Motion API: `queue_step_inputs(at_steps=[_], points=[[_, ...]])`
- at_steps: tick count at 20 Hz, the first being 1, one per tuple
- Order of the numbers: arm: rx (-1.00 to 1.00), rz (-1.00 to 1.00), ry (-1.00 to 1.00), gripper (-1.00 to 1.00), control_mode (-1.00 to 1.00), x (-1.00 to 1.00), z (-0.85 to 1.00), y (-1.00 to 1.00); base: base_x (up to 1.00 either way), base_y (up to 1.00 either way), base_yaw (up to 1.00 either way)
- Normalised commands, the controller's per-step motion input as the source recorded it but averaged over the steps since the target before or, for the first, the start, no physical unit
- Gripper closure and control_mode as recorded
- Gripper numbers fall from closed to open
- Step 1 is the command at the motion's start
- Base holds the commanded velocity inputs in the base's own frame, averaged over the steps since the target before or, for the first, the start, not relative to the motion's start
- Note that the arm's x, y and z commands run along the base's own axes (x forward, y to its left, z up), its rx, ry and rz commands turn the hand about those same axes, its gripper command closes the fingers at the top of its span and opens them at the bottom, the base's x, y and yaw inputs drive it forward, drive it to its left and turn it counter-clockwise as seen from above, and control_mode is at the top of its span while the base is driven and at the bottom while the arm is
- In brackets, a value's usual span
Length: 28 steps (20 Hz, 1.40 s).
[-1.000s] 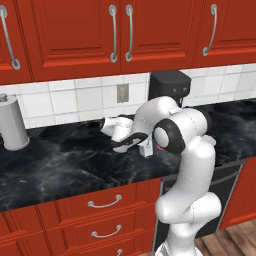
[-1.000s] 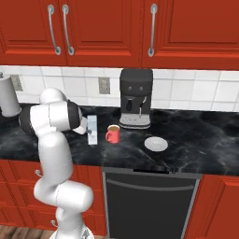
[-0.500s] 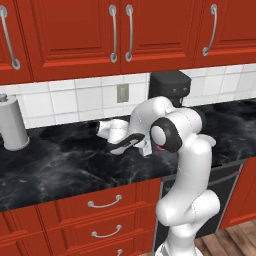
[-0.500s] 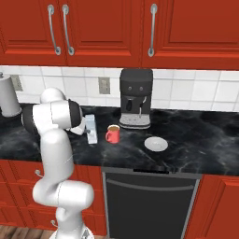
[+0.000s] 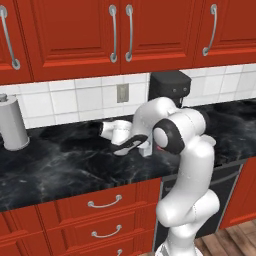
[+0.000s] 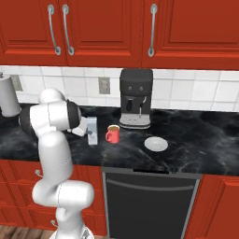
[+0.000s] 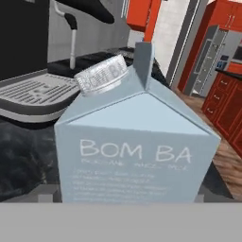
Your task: Take a sugar cube from the saucer and place it inside the coffee. Then, grab milk from the fridge and place it next to the coffee on the counter to sweeten the coffee.
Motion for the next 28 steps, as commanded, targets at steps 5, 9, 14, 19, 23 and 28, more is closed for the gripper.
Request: queue_step_inputs(at_steps=[5,9,14,19,23,28], points=[[0.0,0.0,-0.11,-1.0,-1.0,-0.31,0.0,0.06,0.0,0.0,0.0],[-0.03,-0.05,-0.16,-1.0,-1.0,-0.03,0.0,0.36,0.0,0.0,0.0],[-0.06,-0.05,-0.16,-1.0,-1.0,0.0,0.0,0.32,0.0,0.0,0.0],[-0.04,-0.03,-0.13,-1.0,-1.0,-0.01,0.0,0.5,0.0,0.0,0.0],[-0.03,-0.04,-0.14,-1.0,-1.0,-0.11,0.0,0.56,0.0,0.0,0.0],[-0.01,-0.04,-0.33,-1.0,-1.0,-0.67,0.12,0.15,0.0,0.0,0.0]])
